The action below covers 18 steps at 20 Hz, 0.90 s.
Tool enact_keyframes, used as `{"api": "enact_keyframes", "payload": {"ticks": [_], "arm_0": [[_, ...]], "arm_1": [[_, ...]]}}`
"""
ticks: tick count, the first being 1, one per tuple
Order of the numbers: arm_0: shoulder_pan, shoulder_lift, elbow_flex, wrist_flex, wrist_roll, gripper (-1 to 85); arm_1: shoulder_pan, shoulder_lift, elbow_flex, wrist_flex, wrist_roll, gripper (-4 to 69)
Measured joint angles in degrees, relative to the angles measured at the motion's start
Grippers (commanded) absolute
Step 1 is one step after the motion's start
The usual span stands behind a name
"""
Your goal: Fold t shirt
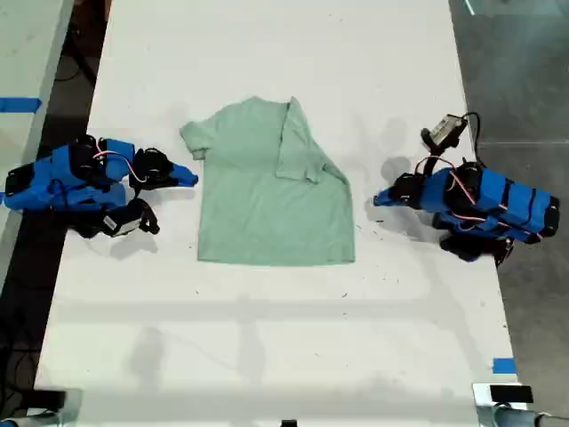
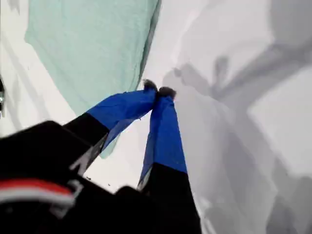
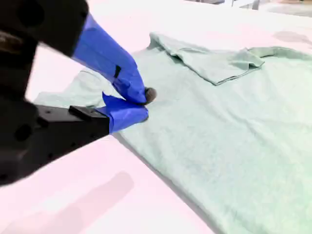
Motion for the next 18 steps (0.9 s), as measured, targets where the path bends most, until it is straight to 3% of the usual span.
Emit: {"api": "enact_keyframes", "payload": {"ticks": [18], "arm_0": [[1.05, 0.0, 0.0, 0.0, 0.0, 0.0]], "arm_1": [[0.0, 0.0, 0.0, 0.0, 0.35, 1.4]]}}
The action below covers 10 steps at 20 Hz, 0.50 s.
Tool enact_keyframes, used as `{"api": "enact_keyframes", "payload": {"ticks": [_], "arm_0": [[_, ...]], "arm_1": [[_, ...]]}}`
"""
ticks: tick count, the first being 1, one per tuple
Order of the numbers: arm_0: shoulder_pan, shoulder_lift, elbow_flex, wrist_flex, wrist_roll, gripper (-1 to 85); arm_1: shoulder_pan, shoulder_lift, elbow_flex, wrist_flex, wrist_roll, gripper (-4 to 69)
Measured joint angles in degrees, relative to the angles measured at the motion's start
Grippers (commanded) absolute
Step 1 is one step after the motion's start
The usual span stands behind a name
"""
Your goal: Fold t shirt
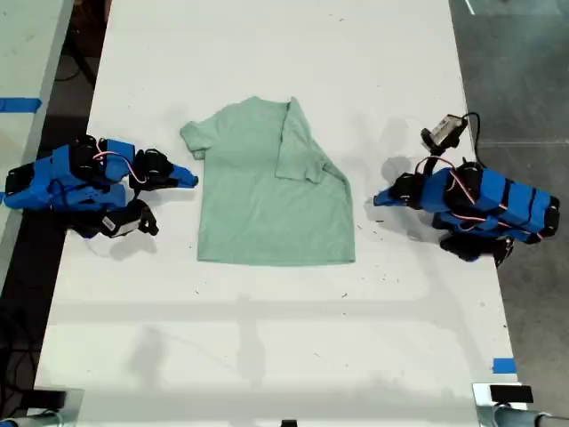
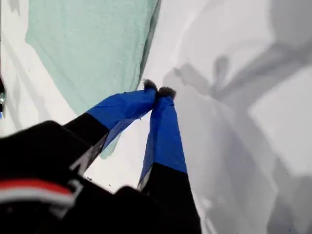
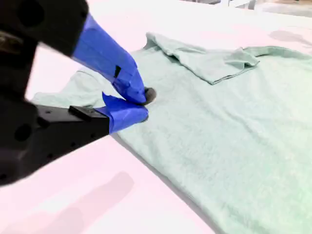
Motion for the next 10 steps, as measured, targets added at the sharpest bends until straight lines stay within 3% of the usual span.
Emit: {"api": "enact_keyframes", "payload": {"ticks": [5, 7, 10], "arm_0": [[-1.58, -9.49, -11.6, 0.0, -0.44, 1.4], [-6.06, -25.93, -25.14, 0.79, 4.92, 7.7], [-18.9, -53.96, -48.16, 6.77, 18.46, 14.2]], "arm_1": [[0.0, 0.0, 0.0, 0.0, 0.0, 1.4], [0.0, 0.0, 0.0, 0.0, 0.0, 1.4], [0.0, 0.0, 0.0, 0.0, 0.0, 1.4]]}}
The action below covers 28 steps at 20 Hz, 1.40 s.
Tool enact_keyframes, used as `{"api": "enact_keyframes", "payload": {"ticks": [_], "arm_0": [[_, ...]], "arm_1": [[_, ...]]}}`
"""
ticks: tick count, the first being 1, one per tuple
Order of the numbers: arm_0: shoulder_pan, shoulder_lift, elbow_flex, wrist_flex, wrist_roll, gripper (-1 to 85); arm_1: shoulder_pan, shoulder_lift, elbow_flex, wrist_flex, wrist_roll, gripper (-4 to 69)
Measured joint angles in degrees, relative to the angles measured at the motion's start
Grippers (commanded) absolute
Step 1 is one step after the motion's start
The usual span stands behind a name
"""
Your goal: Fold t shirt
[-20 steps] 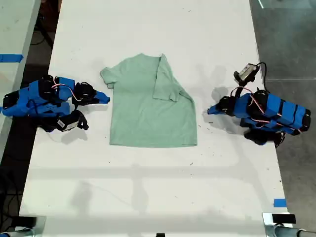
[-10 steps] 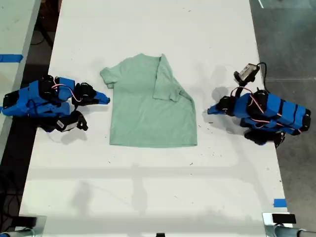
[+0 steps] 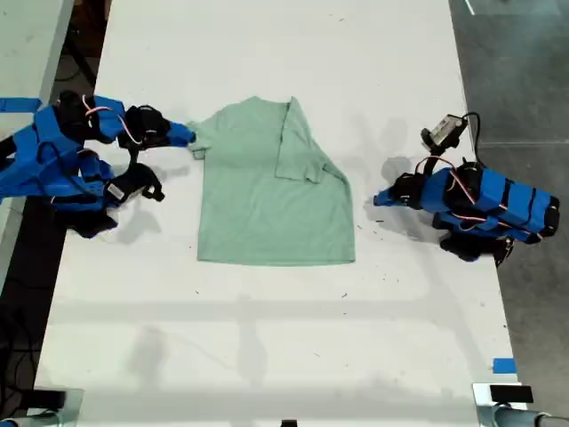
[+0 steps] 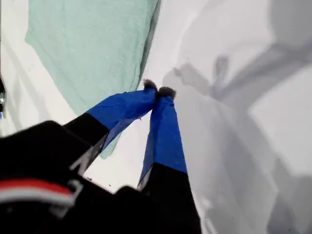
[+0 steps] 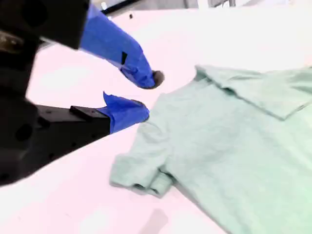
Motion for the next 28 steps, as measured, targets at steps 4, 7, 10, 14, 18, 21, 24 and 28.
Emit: {"api": "enact_keyframes", "payload": {"ticks": [4, 7, 10, 14, 18, 21, 24, 28], "arm_0": [[-17.31, -27.07, -19.25, 2.72, 14.94, 13.9], [-23.64, -38.32, -21.53, 1.41, 18.9, 15.7], [-28.12, -48.6, -21.53, -0.62, 21.01, 18.4], [-27.6, -54.58, -20.48, -5.19, 21.71, 19.2], [-27.33, -56.25, -20.48, -6.77, 21.97, 16.3], [-27.16, -61.44, -20.65, -7.38, 22.32, 7.2], [-27.16, -64.69, -22.06, -7.47, 21.97, 0.0], [-26.98, -65.74, -25.66, -3.78, 21.8, -0.1]], "arm_1": [[0.0, 0.0, 0.0, 0.0, 0.0, 1.4], [-0.09, 0.0, 0.0, 0.0, 0.0, 1.4], [-0.62, 0.0, 0.0, 0.0, 0.0, 1.4], [-0.62, 0.0, 0.0, 0.0, 0.0, 1.4], [-0.62, 0.0, 0.0, 0.0, 0.0, 1.4], [-0.62, 0.0, 0.0, 0.0, 0.0, 1.4], [-0.62, 0.0, 0.0, 0.0, 0.0, 1.4], [-0.62, 0.0, 0.0, 0.0, 0.0, 1.4]]}}
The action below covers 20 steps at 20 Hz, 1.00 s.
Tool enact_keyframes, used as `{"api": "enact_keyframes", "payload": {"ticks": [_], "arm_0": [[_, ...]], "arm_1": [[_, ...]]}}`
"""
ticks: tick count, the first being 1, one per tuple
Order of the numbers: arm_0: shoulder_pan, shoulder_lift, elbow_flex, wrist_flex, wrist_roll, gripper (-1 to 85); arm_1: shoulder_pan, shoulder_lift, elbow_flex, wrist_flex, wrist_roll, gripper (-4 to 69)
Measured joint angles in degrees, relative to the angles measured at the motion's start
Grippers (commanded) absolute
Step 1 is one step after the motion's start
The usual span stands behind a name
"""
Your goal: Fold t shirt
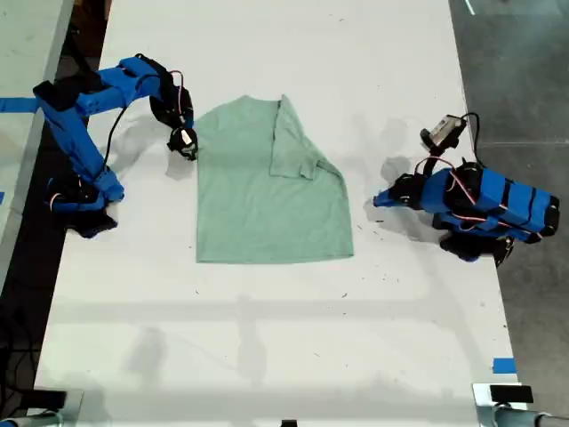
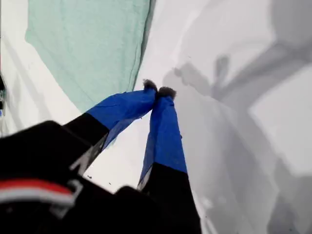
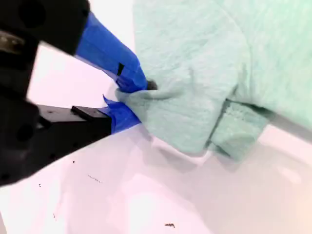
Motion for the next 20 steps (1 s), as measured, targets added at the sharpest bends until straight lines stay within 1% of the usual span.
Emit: {"api": "enact_keyframes", "payload": {"ticks": [1, 3, 6, 7, 10, 14, 15, 17, 18, 19, 20], "arm_0": [[0.26, 0.44, -1.76, 2.46, 0.35, -0.1], [3.69, 0.62, -8.0, 8.61, -1.41, -0.1], [12.66, -2.11, -25.22, 19.07, -5.19, -0.1], [15.82, -4.22, -31.29, 21.18, -6.59, -0.1], [24.61, -6.77, -40.25, 21.8, -12.66, -0.1], [33.49, -9.05, -40.87, 15.47, -17.84, 0.4], [34.89, -11.07, -41.48, 14.77, -18.37, 2.3], [36.04, -17.14, -46.05, 14.15, -18.81, 12.6], [36.39, -19.6, -47.81, 13.8, -18.9, 16.4], [36.74, -22.06, -49.13, 13.36, -18.9, 18.7], [37.27, -23.55, -50.01, 13.1, -18.9, 19.0]], "arm_1": [[0.0, 0.0, 0.0, 0.0, 0.0, 1.4], [0.0, 0.0, 0.0, 0.0, 0.0, 1.4], [0.0, 0.0, 0.0, 0.0, 0.0, 1.4], [0.0, 0.0, 0.0, 0.0, 0.0, 1.4], [0.0, 0.0, 0.0, 0.0, 0.0, 1.4], [0.0, 0.0, 0.0, 0.0, 0.0, 1.4], [0.0, 0.0, 0.0, 0.0, 0.0, 1.4], [0.0, 0.0, 0.0, 0.0, 0.0, 1.4], [0.0, 0.0, 0.0, 0.0, 0.0, 1.4], [0.0, 0.0, 0.0, 0.0, 0.0, 1.4], [0.0, 0.0, 0.0, 0.0, 0.0, 1.4]]}}
